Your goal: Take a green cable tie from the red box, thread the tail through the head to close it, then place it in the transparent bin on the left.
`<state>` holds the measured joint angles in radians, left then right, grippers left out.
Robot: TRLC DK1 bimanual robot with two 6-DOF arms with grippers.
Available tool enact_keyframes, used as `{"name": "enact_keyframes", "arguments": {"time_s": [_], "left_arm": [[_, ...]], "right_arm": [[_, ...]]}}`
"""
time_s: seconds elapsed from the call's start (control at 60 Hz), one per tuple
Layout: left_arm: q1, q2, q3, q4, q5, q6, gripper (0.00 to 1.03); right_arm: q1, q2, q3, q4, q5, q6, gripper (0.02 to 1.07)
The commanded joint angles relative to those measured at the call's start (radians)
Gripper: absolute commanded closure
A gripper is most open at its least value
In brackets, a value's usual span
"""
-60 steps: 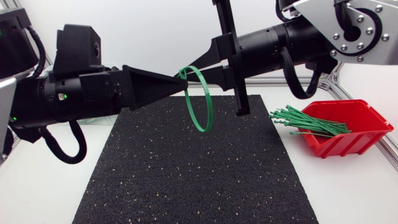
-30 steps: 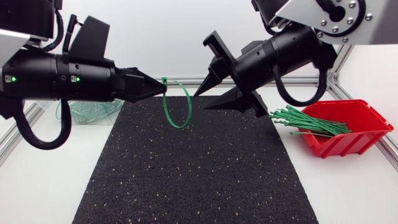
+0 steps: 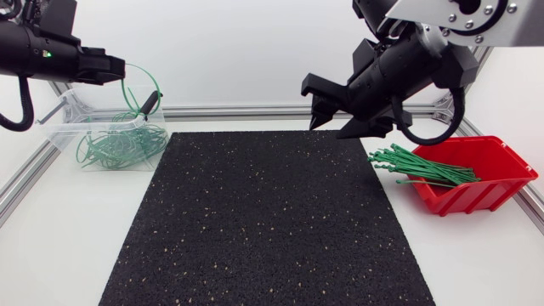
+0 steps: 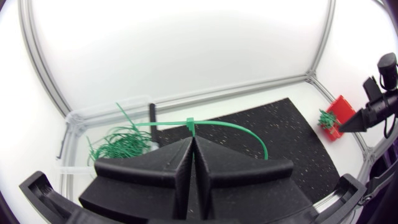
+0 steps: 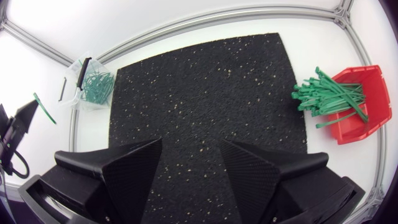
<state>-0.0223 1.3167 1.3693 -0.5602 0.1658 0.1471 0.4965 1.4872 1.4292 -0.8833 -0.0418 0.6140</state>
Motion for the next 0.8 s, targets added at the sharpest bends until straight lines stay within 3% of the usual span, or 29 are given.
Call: {"name": "enact_keyframes", "arguments": {"time_s": [0.0,0.167,0.233,0.5,0.65,0.683,0.7,0.733,0.75,0.767,0.783], "left_arm": [[0.091,0.058,0.073,0.039,-0.017,0.058,1.0],[0.205,0.164,0.151,0.138,-0.046,0.078,1.0],[0.243,0.22,0.172,0.227,-0.068,0.085,1.0],[0.275,0.401,0.235,0.373,-0.155,0.105,1.0],[0.272,0.457,0.223,0.468,-0.195,0.128,0.94],[0.274,0.47,0.231,0.47,-0.196,0.128,0.87],[0.275,0.481,0.235,0.471,-0.196,0.129,0.76],[0.275,0.495,0.241,0.473,-0.212,0.134,0.48],[0.274,0.5,0.243,0.473,-0.219,0.141,0.25],[0.274,0.506,0.243,0.473,-0.223,0.144,0.1],[0.274,0.51,0.244,0.471,-0.223,0.149,0.02]], "right_arm": [[-0.004,-0.007,0.02,-0.005,0.057,-0.074,0.22],[-0.004,-0.028,-0.001,0.029,0.125,-0.126,0.11],[-0.004,-0.045,-0.012,0.05,0.164,-0.14,0.09],[0.004,-0.1,-0.058,0.078,0.223,-0.165,0.08],[0.007,-0.125,-0.07,0.075,0.232,-0.165,0.08],[0.01,-0.128,-0.07,0.075,0.238,-0.165,0.08],[0.013,-0.133,-0.07,0.073,0.24,-0.165,0.08],[0.019,-0.136,-0.07,0.072,0.243,-0.163,0.08],[0.02,-0.139,-0.07,0.072,0.244,-0.163,0.08],[0.02,-0.14,-0.07,0.072,0.247,-0.161,0.08],[0.025,-0.143,-0.07,0.07,0.25,-0.161,0.08]]}}
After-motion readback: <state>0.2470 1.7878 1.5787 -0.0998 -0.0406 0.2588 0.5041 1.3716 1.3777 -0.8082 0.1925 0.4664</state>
